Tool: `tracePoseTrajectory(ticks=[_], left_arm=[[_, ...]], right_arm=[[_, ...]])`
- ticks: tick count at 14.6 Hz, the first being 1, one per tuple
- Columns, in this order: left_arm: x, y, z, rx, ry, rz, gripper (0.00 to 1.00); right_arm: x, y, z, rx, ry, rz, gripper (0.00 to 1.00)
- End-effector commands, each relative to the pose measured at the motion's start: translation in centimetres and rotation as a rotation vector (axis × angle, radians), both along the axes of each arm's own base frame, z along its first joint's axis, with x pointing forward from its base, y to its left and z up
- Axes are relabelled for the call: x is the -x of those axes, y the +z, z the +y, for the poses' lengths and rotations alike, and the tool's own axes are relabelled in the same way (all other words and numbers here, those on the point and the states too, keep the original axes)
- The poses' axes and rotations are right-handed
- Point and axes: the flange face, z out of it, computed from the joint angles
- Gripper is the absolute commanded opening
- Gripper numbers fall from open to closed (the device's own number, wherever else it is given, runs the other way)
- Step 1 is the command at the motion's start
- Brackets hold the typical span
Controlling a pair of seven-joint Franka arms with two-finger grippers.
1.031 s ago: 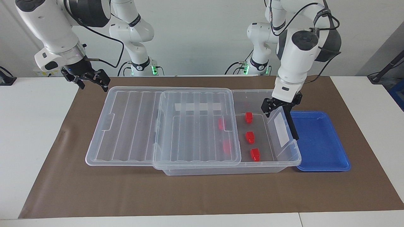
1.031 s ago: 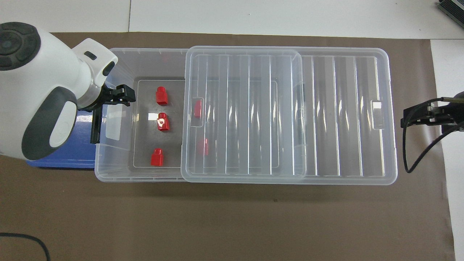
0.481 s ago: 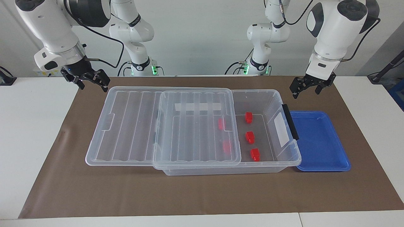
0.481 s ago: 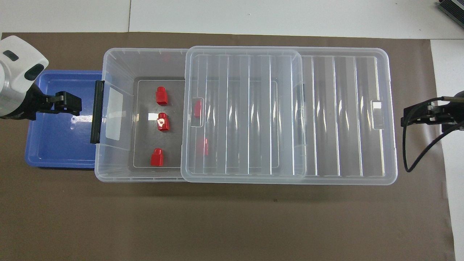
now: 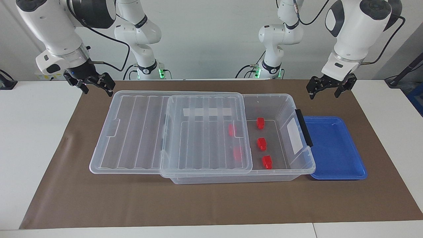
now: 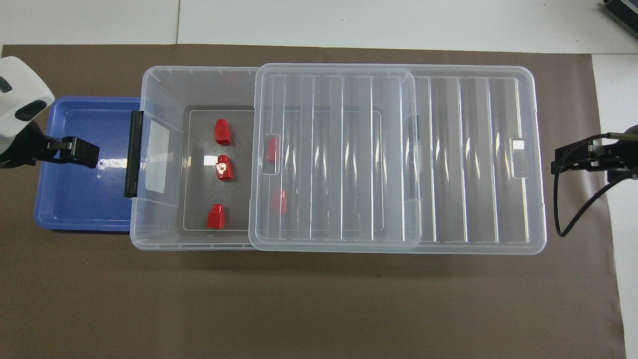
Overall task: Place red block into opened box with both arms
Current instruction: 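Withdraw the left gripper back over the blue tray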
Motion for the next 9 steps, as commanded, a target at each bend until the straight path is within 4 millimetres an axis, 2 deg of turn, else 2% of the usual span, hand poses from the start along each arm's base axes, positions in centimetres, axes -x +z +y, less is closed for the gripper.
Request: tracePoseTrajectory(ticks=[1,6,7,8,9], left_arm=[[0.7,0.9,0.6,0.010,-0.013,0.029,1.00],[1.3,1.2,0.9,0.010,-0.008,0.040,1.00],[1.4,1.3,1.0,0.010,-0.006,0.044,1.00],[1.5,1.4,1.4,0.009,0.000,0.051,1.00],[1.6,1.6,1.9,0.022,0.006,0.049,1.00]], right_arm=[[0.6,0.1,-0.4,-0.010,0.020,-0.019,1.00],[0.6,0.2,-0.4,-0.010,0.020,-0.022,1.00],[0.3,0.2,-0.5,-0.009,0.028,-0.041,0.94],[-0.1,-0.1,-0.9,-0.007,0.051,-0.070,0.67],[-0.3,-0.2,-1.9,-0.005,0.091,-0.091,0.27]])
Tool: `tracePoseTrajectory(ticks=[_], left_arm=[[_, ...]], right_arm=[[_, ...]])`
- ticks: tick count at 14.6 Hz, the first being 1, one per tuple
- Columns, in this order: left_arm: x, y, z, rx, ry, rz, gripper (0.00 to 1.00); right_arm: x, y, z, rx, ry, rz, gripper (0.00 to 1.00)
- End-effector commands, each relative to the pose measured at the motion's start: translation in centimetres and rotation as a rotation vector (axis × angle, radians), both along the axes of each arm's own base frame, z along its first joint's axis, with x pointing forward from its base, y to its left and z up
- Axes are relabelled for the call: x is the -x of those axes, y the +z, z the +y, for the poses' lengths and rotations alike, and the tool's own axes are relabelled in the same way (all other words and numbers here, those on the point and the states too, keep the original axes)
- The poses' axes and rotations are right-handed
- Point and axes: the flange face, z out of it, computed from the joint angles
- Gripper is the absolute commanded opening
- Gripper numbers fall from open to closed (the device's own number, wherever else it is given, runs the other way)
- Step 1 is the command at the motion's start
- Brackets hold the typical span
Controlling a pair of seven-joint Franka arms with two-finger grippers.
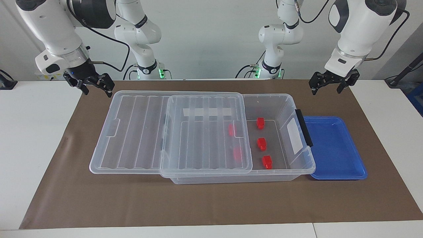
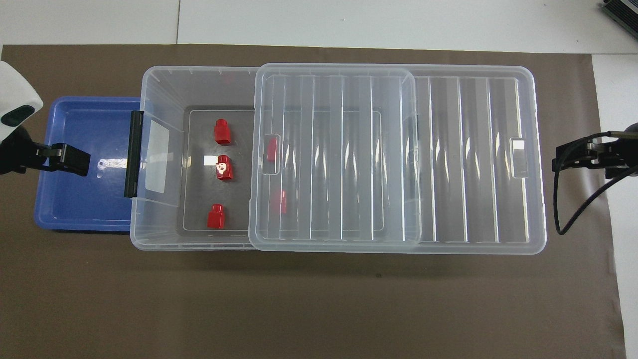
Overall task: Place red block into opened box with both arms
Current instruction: 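Withdraw the left gripper back over the blue tray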
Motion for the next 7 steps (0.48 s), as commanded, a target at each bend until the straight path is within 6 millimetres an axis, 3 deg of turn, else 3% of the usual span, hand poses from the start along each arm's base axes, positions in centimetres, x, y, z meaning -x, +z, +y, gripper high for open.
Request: tracePoseTrajectory(ticks=[1,3,4,7], left_arm=[[0.6,0.9,0.9,0.049,-0.002,0.013,1.00],[0.7,1.0,1.2,0.054,0.004,0.011,1.00],[0.7,1.0,1.3,0.056,0.004,0.012,1.00],[0.7,1.0,1.4,0.058,0.004,0.009,1.00]], right_arm=[[-0.1,-0.8,-2.1,-0.005,0.092,-0.052,0.00],[-0.4,-1.6,-2.4,-0.001,0.109,-0.072,0.00],[-0.7,-2.3,-3.6,0.001,0.112,-0.082,0.00],[-2.8,-6.0,-5.9,-0.001,0.250,-0.089,0.00]])
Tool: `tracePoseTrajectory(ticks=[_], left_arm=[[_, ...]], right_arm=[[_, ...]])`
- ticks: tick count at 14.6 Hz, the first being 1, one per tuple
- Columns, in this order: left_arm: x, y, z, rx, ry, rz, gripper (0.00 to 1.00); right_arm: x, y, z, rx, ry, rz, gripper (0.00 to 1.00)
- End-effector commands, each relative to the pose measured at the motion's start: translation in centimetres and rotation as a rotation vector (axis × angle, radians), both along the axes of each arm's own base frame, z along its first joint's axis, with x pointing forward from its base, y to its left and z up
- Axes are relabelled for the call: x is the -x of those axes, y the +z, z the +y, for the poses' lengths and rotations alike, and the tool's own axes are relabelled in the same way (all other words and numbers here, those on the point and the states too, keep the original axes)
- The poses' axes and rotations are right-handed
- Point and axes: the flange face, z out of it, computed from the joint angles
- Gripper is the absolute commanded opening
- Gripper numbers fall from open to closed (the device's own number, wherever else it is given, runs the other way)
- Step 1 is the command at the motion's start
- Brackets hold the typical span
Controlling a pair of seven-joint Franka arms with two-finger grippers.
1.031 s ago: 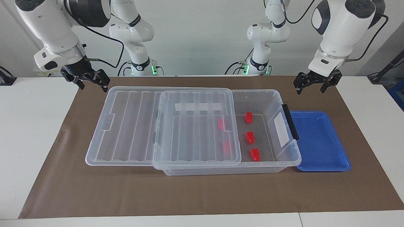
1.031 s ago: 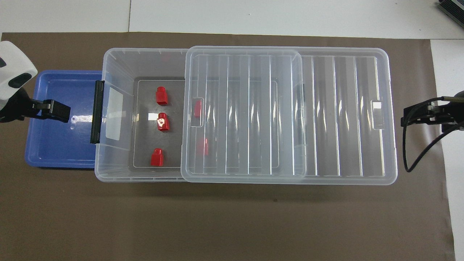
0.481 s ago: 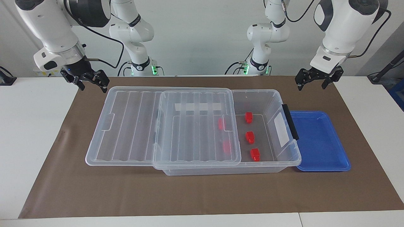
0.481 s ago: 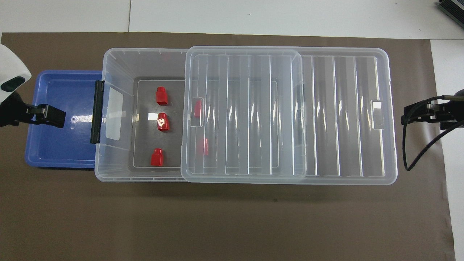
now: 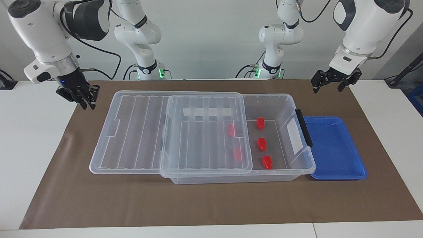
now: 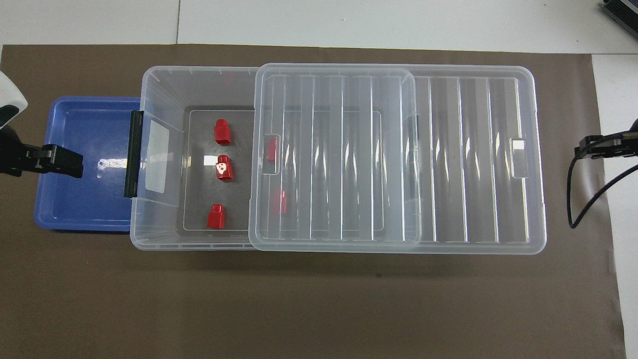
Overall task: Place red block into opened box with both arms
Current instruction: 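Withdraw the left gripper back over the blue tray, then reach the right gripper to the edge of the clear lid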
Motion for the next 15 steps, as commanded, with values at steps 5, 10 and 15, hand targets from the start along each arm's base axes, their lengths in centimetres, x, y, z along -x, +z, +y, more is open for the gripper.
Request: tracePoseTrajectory(ticks=[5,10,15], left_arm=[[0.6,0.6,1.8,0.020,0.007,0.009,1.00],[0.6,1.0,2.8,0.022,-0.007,0.007,1.00],[0.6,1.1,2.0,0.022,-0.024,0.001,1.00]], right_arm=[[-4.1,-8.5,-1.6,-0.040,0.106,-0.028,0.00],[-5.5,-10.9,-0.1,-0.057,0.117,-0.042,0.00],[-6.3,-11.5,3.1,-0.073,0.112,-0.060,0.00]])
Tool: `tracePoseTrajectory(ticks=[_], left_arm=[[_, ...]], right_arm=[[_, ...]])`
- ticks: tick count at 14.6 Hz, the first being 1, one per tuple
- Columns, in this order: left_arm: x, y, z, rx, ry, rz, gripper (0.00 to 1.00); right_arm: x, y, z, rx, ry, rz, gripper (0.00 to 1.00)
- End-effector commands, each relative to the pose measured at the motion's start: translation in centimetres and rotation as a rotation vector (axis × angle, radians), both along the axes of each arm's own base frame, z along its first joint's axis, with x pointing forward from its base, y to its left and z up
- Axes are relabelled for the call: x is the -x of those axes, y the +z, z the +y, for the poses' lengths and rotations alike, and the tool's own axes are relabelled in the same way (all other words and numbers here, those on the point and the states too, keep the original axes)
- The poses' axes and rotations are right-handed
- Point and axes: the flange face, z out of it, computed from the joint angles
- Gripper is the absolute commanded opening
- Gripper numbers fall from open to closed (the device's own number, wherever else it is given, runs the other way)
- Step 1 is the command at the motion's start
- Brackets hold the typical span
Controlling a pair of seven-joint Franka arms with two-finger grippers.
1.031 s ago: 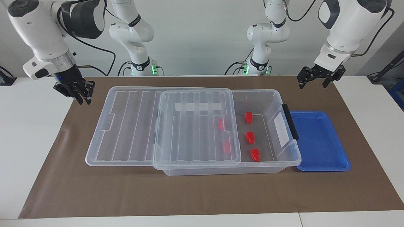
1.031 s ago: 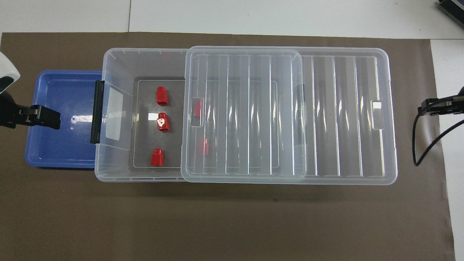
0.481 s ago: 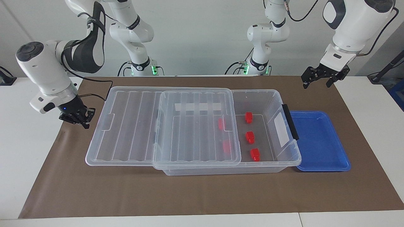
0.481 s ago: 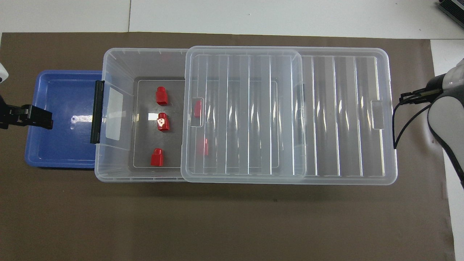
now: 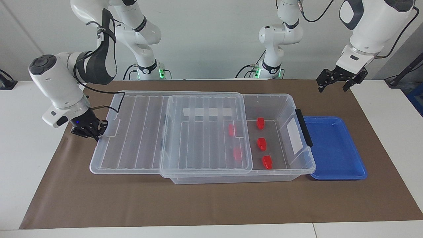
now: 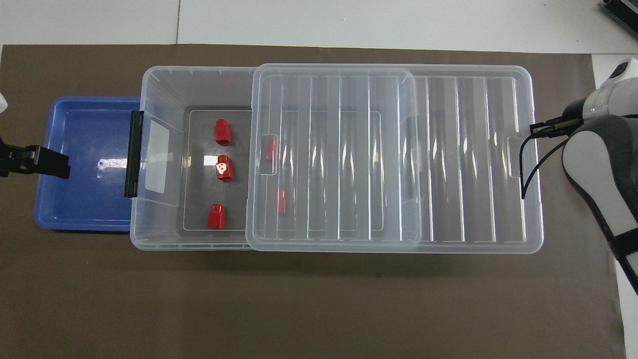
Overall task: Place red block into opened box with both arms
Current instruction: 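Reach the right gripper to the edge of the clear lid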
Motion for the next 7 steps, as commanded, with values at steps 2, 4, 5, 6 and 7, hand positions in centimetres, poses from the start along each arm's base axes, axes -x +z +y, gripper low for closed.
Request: tracePoseTrajectory(ticks=[2,4,5,6,7], left_arm=[[0.7,1.1,0.0,0.013,-0.018,0.001,1.00],[0.7,1.1,0.1,0.014,-0.018,0.001,1.00],[0.7,1.1,0.1,0.014,-0.016,0.001,1.00],[0.7,1.1,0.2,0.014,-0.016,-0.001,1.00],[0.6,1.1,0.1,0.014,-0.019,-0.004,1.00]], right_arm=[[-0.5,-0.5,2.8,-0.030,-0.013,-0.016,0.00],[-0.5,-0.5,3.8,-0.034,-0.029,-0.015,0.00],[-0.5,-0.6,5.0,-0.036,-0.028,-0.012,0.00],[-0.6,-0.7,5.7,-0.039,-0.037,-0.010,0.00],[-0.6,-0.7,6.7,-0.042,-0.044,-0.006,0.00]])
